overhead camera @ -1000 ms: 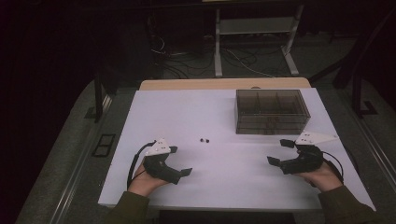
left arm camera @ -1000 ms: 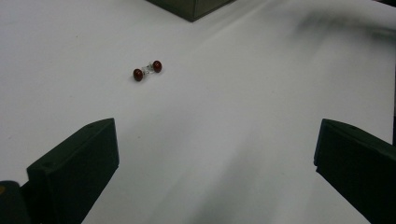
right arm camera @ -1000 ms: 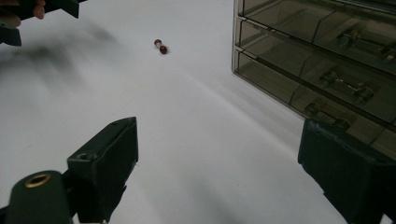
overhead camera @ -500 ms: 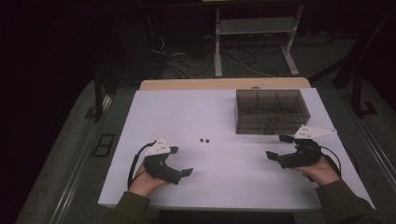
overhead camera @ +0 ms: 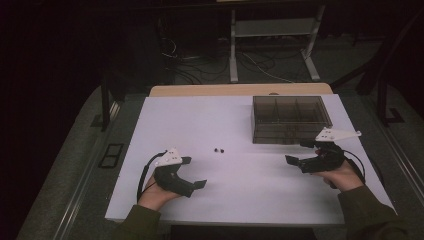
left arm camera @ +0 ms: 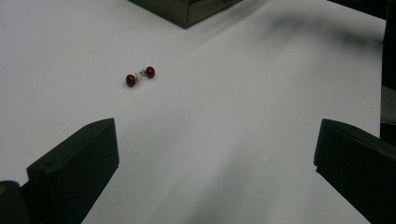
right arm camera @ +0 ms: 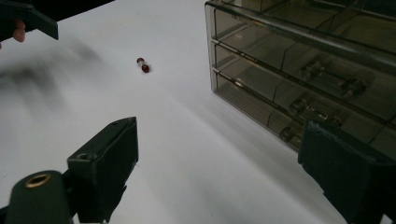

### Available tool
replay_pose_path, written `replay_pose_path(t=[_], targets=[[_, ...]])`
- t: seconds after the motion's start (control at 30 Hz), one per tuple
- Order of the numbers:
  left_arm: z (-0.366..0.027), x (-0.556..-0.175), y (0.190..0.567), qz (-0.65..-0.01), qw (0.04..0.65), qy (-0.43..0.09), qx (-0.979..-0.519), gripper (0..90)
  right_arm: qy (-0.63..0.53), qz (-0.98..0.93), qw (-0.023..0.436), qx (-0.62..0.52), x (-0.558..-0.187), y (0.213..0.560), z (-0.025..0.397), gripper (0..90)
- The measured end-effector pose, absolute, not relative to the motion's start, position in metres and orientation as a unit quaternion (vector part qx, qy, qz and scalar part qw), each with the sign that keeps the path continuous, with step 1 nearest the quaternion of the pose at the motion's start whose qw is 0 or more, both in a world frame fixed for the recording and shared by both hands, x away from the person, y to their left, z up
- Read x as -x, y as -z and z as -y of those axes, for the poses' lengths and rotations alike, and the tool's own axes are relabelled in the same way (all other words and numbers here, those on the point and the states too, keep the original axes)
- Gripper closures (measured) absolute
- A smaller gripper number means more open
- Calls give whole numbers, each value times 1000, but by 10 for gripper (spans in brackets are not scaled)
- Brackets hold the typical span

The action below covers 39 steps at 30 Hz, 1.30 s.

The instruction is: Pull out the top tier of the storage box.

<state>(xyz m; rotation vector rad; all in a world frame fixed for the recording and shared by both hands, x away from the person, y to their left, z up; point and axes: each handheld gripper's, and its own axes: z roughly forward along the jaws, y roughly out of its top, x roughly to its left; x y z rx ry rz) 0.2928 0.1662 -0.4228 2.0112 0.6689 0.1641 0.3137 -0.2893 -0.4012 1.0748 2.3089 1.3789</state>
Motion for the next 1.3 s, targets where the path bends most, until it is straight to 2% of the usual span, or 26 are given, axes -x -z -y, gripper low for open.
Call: replay_pose_path(t=[0.4,0.7,1.3], targets=[[-165,-292,423,-272,486,-69,-828,0,-463,-798,125,-364,-326,401,286,117],[-164,-293,423,-268,489,-70,-827,0,-460,-787,155,-381,-332,401,288,119],[-162,-292,425,-266,482,-71,-832,0,-458,-786,174,-377,-334,405,297,119]])
